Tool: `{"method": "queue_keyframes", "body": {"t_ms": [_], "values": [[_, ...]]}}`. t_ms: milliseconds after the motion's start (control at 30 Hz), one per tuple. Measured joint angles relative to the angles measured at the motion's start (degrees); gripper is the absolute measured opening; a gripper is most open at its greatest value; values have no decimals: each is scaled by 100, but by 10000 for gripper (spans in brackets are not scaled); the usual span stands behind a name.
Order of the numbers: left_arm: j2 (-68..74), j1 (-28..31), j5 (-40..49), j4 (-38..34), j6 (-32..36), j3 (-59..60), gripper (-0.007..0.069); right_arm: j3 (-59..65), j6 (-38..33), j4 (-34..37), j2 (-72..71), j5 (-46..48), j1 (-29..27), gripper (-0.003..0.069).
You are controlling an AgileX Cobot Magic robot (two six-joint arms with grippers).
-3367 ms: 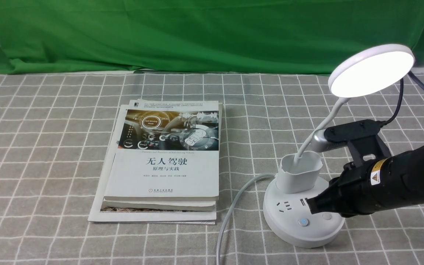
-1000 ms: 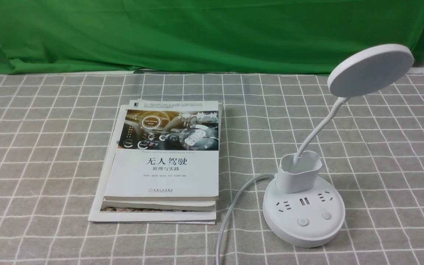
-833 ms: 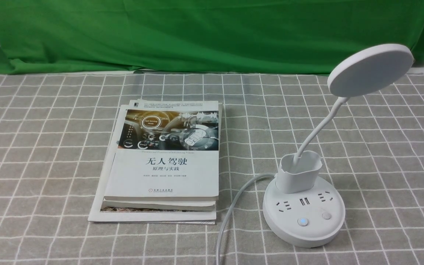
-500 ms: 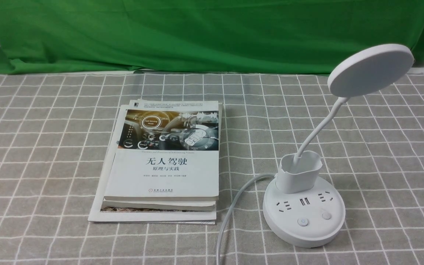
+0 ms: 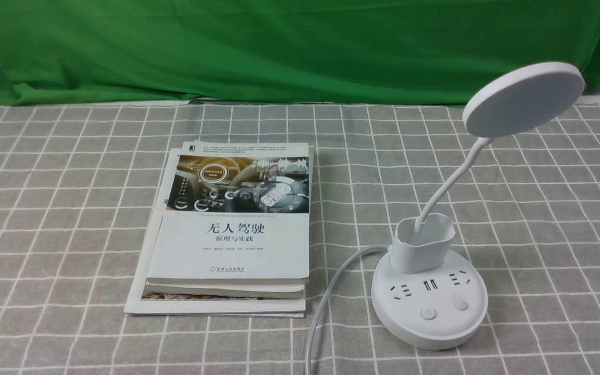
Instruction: Turn off the desk lamp on the grey coffee tablecloth by hand.
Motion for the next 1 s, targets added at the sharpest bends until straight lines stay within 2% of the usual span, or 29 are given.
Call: {"method": "queue_keyframes", "body": {"t_ms": [67, 233, 300, 400, 533, 733, 1000], "values": [[0, 0, 0, 0, 0, 0, 20, 5, 0, 4, 0, 1, -295, 38], [0, 0, 0, 0, 0, 0, 20, 6, -23, -7, -342, 1, -1615, 38], [0, 0, 0, 0, 0, 0, 20, 26, -83, -14, -462, -5, -1874, 39], [0, 0, 0, 0, 0, 0, 20, 361, -435, -19, -1083, -61, -2463, 41], [0, 0, 0, 0, 0, 0, 20, 1073, -778, -19, -1938, -69, -2615, 47], [0, 0, 0, 0, 0, 0, 20, 2021, -557, -8, -2573, -11, -2615, 57], [0, 0, 0, 0, 0, 0, 20, 2124, -317, 3, -2606, -524, -2580, 57]]}}
